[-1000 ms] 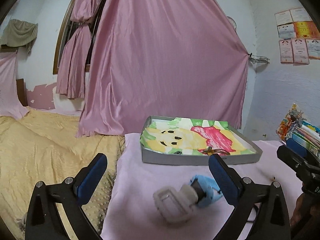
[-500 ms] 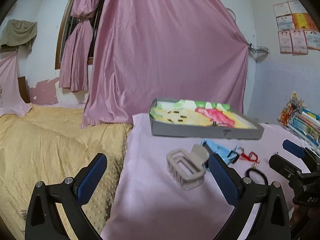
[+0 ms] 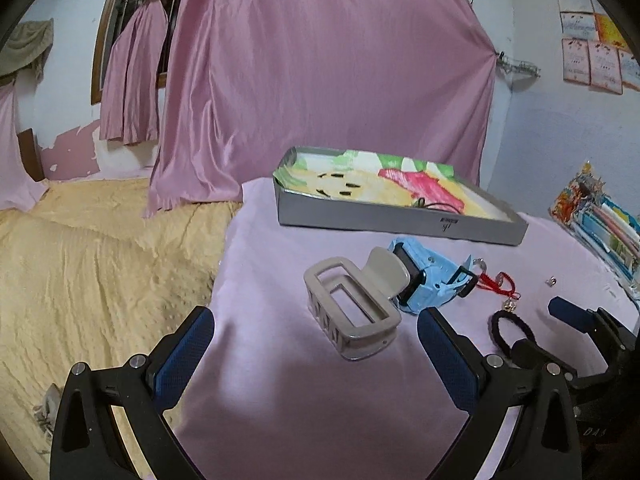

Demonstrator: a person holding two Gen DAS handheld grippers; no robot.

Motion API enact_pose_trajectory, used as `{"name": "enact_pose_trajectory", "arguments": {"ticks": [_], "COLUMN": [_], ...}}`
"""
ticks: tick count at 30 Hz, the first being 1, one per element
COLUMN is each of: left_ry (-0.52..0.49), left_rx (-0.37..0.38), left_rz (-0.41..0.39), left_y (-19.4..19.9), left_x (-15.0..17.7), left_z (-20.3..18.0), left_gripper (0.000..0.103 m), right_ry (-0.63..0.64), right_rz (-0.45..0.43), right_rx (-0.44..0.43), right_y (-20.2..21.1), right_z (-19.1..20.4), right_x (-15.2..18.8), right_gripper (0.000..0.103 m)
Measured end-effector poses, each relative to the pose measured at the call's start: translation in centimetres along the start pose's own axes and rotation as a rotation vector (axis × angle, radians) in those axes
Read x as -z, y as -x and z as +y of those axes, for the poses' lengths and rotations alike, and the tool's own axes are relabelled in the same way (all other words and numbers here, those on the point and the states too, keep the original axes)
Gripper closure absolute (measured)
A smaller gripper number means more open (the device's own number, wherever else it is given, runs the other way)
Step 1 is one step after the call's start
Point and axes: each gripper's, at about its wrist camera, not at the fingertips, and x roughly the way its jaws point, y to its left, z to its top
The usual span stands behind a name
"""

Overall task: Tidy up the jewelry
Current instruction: 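Grasp the beige hair claw clip with the left gripper while the right grasps a black hair tie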

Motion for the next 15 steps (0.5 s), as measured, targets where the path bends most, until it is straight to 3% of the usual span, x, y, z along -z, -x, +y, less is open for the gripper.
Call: {"name": "enact_pose_trajectory", "arguments": {"ticks": [11,15], "left_ry": [0.02,0.035], "left_rx": [-0.022,-0.028], "left_rz": [0.084,0.121], "left_y": [-1.6,-2.2], "left_x": [-0.7,-1.0], "left_z": [-1.1,-1.0], "left_gripper": [0.002,0.013], "right_ry": [0.011,0.016], "right_rz": [0.071,0.068], "right_rx": [-0.011,-0.026], "right_y": [-1.6,-1.9], "right_z": [0.7,0.9], "right_x": [-0.4,-0.6], "right_gripper": [0.039,0.049]}}
